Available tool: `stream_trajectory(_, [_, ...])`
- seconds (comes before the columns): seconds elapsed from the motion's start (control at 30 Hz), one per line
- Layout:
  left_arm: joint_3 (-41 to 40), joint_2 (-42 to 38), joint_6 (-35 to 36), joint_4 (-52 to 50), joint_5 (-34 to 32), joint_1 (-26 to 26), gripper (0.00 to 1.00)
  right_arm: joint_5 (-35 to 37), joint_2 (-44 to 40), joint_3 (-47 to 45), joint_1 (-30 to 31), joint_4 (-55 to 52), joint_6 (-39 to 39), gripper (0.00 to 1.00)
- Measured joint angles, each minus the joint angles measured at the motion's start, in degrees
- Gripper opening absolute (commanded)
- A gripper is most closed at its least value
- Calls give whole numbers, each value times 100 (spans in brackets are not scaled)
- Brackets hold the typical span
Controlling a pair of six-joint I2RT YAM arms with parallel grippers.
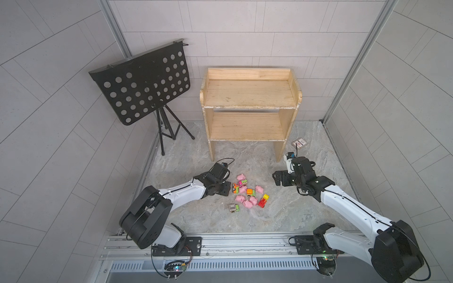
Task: Organize plastic toys on shelves
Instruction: Pick up the plastic toy at the center of the board.
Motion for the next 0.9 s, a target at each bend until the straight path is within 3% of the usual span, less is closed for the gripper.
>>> stream_trajectory(0.33, [72, 267, 24, -79, -463, -162, 51, 44, 28, 0, 0, 0, 46, 100])
stream_trajectory(0.53, [127, 354, 55, -96, -590, -219, 31, 44, 33, 0, 0, 0, 87, 100])
stream_trajectory(0.6, [129, 334, 83, -103, -610, -243, 30, 46, 35, 0, 0, 0, 92, 100])
stream_trajectory(0.9, [195, -608, 129, -396, -715, -254, 30, 87, 33, 0, 0, 0, 92, 100])
